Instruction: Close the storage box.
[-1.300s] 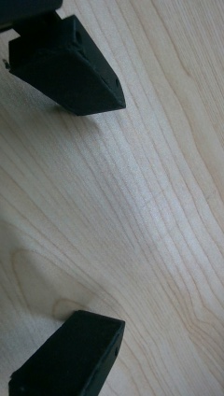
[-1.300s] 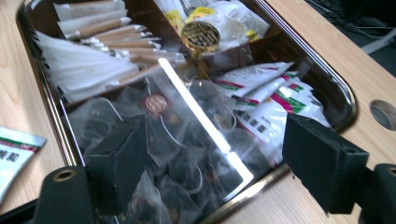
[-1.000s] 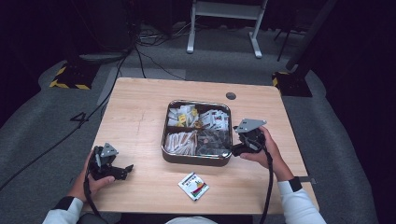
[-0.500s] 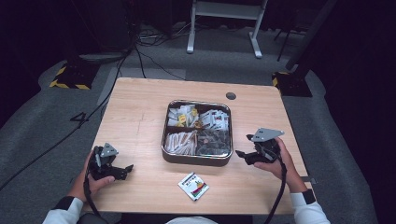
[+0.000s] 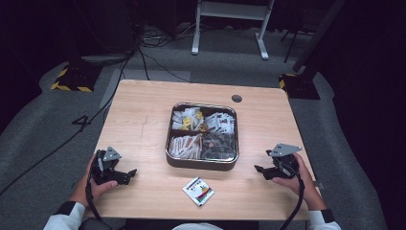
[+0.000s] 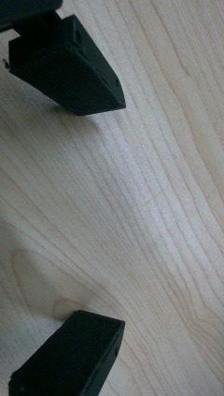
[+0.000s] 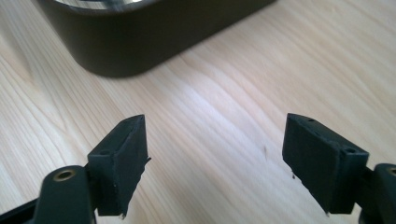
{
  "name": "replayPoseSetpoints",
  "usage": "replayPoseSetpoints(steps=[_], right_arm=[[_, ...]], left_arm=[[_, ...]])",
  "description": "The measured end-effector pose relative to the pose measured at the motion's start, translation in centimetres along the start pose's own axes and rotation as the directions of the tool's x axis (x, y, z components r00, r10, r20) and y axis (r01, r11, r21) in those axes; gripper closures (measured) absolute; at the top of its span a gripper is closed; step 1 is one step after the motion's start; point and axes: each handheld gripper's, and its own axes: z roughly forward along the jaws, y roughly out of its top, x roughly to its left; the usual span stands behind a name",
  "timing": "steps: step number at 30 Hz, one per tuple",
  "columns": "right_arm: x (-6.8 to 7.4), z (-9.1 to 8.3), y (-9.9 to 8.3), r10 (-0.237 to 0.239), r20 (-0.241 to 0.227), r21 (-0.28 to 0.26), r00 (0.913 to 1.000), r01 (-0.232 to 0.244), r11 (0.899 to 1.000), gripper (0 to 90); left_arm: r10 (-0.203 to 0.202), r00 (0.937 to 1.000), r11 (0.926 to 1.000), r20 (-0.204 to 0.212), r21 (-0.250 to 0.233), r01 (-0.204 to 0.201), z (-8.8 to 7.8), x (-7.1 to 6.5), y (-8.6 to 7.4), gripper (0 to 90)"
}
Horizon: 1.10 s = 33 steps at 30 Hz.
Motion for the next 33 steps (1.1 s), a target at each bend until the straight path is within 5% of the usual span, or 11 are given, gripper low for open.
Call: replayPoseSetpoints(steps=[11, 24, 33], right_arm=[[-1.4, -0.6, -3.8, 0.092, 0.025, 0.011, 0.9954, -0.093, 0.996, 23.4], [-2.4, -1.3, -7.6, 0.200, 0.028, 0.005, 0.9795, -0.200, 0.980, 21.9], [-2.4, -1.9, -9.3, 0.250, 0.051, -0.068, 0.9669, -0.246, 0.967, 21.2]], left_arm=[[-0.005, 1.0000, 1.0000, -0.002, -0.001, 0.005, 0.0, 0.0, 0.0, 0.3], [-0.005, 1.0000, 1.0000, -0.001, -0.001, 0.005, 0.1, 0.0, 0.1, 0.2], [-0.006, 1.0000, 1.0000, 0.001, 0.000, 0.006, 0.1, 0.0, 0.1, 0.1]])
